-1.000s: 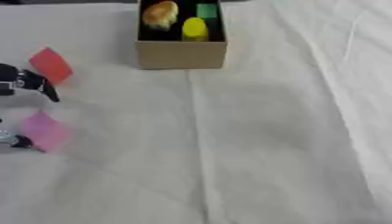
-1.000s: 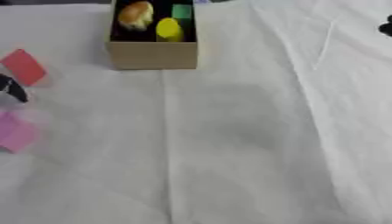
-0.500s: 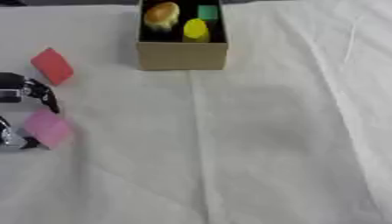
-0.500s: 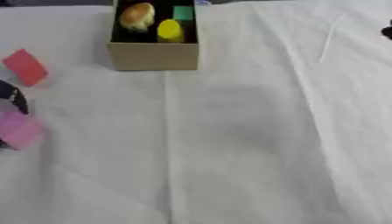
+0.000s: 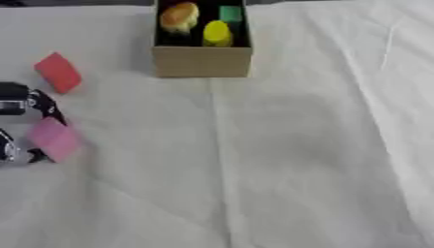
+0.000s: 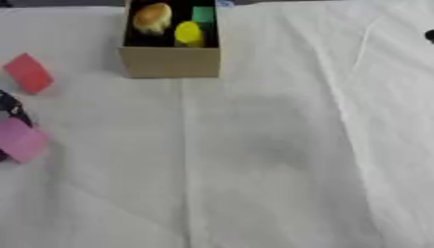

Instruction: Pick up objects on the table and place them in the box.

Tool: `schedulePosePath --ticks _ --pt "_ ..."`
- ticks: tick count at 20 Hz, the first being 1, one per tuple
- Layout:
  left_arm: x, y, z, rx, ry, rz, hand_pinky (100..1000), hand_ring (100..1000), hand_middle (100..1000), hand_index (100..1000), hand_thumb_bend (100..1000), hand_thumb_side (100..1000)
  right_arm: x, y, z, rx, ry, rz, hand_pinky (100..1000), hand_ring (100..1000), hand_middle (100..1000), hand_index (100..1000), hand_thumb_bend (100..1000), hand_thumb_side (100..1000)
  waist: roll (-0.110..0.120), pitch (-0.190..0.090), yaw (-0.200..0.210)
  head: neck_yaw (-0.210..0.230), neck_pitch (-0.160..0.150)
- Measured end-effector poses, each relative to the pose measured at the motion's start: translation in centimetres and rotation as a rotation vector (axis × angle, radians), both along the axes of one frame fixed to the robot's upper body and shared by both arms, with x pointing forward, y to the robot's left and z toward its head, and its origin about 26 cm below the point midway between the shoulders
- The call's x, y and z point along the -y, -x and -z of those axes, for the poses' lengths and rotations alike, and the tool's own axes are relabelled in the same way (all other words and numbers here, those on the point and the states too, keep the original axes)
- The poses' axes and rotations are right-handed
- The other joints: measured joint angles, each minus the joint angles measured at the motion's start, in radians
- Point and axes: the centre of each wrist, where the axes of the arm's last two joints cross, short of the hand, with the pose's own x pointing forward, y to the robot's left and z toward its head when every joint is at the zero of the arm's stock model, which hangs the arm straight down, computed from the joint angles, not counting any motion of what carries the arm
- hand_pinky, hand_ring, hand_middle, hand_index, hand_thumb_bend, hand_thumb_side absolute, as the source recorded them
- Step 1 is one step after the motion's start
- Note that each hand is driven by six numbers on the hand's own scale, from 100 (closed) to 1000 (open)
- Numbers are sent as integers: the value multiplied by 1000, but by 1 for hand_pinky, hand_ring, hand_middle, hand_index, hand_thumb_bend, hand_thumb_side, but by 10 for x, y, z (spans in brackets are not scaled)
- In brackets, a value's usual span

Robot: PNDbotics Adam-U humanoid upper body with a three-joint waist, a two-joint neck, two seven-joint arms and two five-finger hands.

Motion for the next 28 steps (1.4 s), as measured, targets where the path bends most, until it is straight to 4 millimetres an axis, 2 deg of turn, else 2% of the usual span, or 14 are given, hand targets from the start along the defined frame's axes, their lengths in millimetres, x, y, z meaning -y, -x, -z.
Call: schedulePosePath --ticks 7,10,15,21,24,28 --pt "32 4 -71 212 134 132 825 681 570 614 100 100 1 1 1 2 -3 7 732 652 619 755 100 708 5 -1 -15 -2 0" --pt "51 0 -90 274 190 187 826 683 574 619 100 100 -1 -1 -1 7 1 -5 732 652 619 755 100 707 14 -1 -39 11 -6" --pt "79 -17 -108 340 273 219 832 698 598 651 100 100 -3 -3 -6 20 10 -21 731 652 618 754 100 709 30 12 -84 45 -22" --pt "107 -36 -133 411 378 161 830 708 608 661 100 100 -7 -7 -15 46 18 -50 732 652 619 754 100 705 43 36 -124 84 -45" --pt "114 -49 -133 451 409 106 825 707 606 658 100 100 -9 -9 -18 53 28 -63 732 652 619 753 100 706 49 38 -138 97 -55" --pt "115 -66 -121 542 421 44 821 705 603 655 100 100 -9 -9 -18 51 30 -72 731 651 618 752 100 707 53 41 -148 106 -61"
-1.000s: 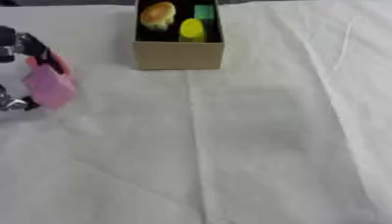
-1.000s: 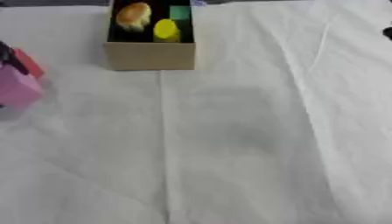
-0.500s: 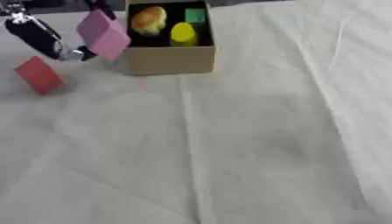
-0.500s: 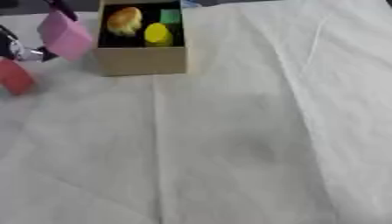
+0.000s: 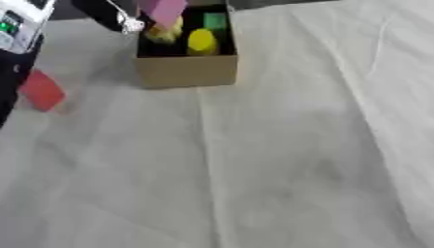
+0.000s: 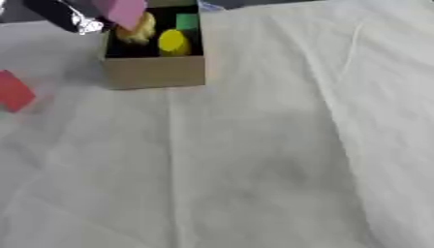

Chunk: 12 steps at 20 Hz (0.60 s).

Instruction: Pick up objects on the table and place them in the box.

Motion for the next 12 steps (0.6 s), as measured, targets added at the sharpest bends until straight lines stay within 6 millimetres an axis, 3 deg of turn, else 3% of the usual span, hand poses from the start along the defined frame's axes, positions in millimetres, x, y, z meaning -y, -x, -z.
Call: schedulePosePath --ticks 6,10,12 --pt "0 -11 15 31 -23 -48 830 733 637 689 131 100 -1 -1 -2 2 1 -4 731 651 610 751 100 709 4 1 -8 6 -1" --pt "0 -16 23 9 -78 -66 873 820 756 837 327 223 -1 -1 -2 0 0 -8 732 653 610 752 100 707 5 1 -10 10 -1" --pt "1 -18 28 -5 -112 -73 901 875 826 911 465 372 -2 -1 -3 2 0 -14 733 653 610 752 100 706 5 1 -11 12 -1"
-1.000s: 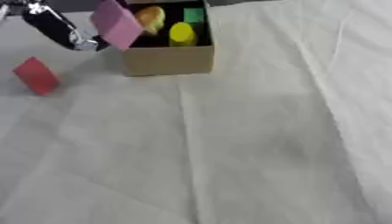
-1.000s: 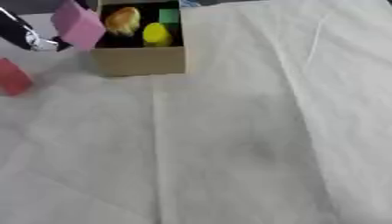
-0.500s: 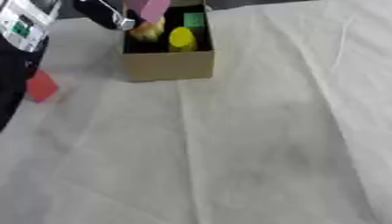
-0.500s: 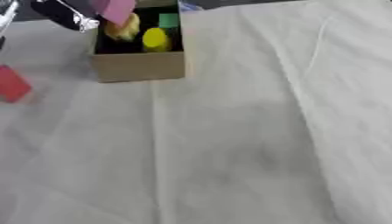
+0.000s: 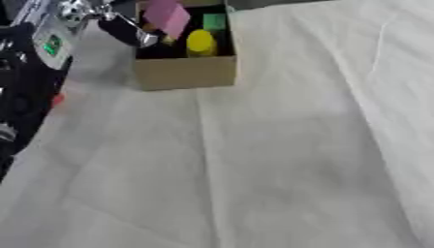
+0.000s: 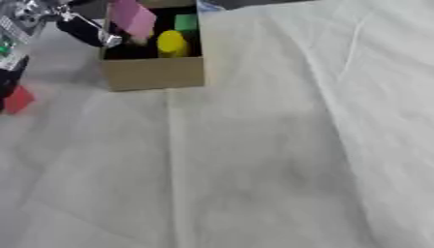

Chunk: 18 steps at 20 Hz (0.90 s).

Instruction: Pick up objects on the table and place them in the box.

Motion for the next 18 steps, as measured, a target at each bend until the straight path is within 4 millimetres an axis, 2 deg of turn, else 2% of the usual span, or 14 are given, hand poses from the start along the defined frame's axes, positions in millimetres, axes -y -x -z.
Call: schedulePosePath --ticks 1,2,5,7,8,10,11,12,14,18 --pt "-1 -1 2 -6 -15 -4 916 898 856 940 567 475 0 0 0 0 0 -2 733 652 610 752 100 705 0 0 -2 1 0" --pt "-1 -1 3 -7 -28 -7 922 910 870 954 611 506 0 0 0 1 1 -3 733 651 610 752 100 705 0 0 -3 1 0" --pt "0 -1 3 12 -49 -10 929 933 889 997 678 515 0 0 0 -1 3 -7 734 650 610 752 100 705 -1 0 -3 1 0" --pt "0 -1 3 33 -48 -15 927 935 891 993 675 497 0 0 1 -2 4 -8 734 649 610 751 100 705 -2 0 -2 1 1" --pt "0 -1 3 43 -44 -19 924 931 886 982 649 472 0 0 1 -4 4 -8 734 649 610 751 100 705 -2 0 -2 1 1" --pt "-1 -1 2 60 -30 -26 915 919 869 950 535 434 0 1 2 -9 3 -8 734 649 610 752 100 705 -2 -2 2 1 2" --pt "-1 -1 2 68 -21 -30 910 906 852 924 444 445 0 1 2 -11 2 -8 735 649 610 751 100 709 -2 -4 4 1 2" --pt "-2 0 2 76 -6 -34 908 898 838 911 473 428 1 1 3 -15 1 -8 735 649 610 751 100 705 -3 -7 8 0 3" --pt "-7 1 -1 93 38 -44 902 873 802 885 419 417 2 2 6 -25 -2 -4 734 649 610 751 100 705 -3 -17 20 -4 10" --pt "-38 9 -11 112 171 -92 916 857 780 865 350 430 5 5 11 -40 -8 12 735 649 611 751 100 704 -6 -27 50 -23 26"
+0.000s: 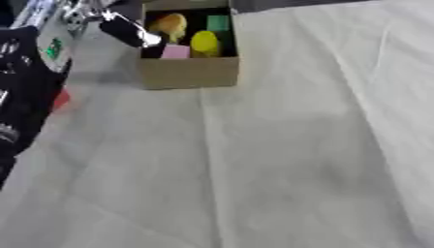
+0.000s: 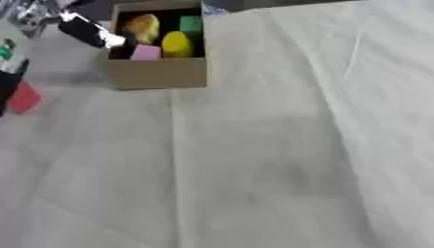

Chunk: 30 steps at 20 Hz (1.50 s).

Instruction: Pick up objects on the table and place them in the box.

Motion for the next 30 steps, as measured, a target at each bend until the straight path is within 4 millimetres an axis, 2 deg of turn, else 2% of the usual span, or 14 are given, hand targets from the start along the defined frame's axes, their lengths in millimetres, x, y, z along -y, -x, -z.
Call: schedulePosePath --ticks 3,6,9,17,20,24,30 --pt "-33 10 1 -38 79 -42 911 863 788 871 397 449 3 2 4 -10 -4 19 734 649 611 750 100 706 0 -8 31 -18 12" --pt "-64 25 9 -111 61 -87 908 868 797 883 439 469 5 4 5 -13 -2 34 734 649 611 750 100 702 0 -12 57 -33 22" --pt "-81 38 18 -188 7 -117 908 874 807 885 472 488 5 4 7 -17 1 41 733 649 610 750 100 698 -6 -18 70 -43 29" --pt "-88 45 27 -359 -67 -182 922 888 821 890 535 511 6 5 9 -24 3 52 733 649 610 749 100 700 -13 -23 73 -46 29" --pt "-89 44 30 -410 -82 -195 923 889 821 888 568 529 6 5 10 -26 -2 56 732 648 609 749 100 703 -12 -23 73 -46 29" --pt "-93 42 36 -467 -100 -210 929 895 828 886 582 504 5 5 11 -30 -9 60 732 648 609 748 100 702 -12 -23 70 -44 29" --pt "-99 34 46 -522 -115 -268 930 900 817 887 665 551 5 5 12 -36 -17 61 732 648 609 747 100 711 -12 -23 67 -37 28"
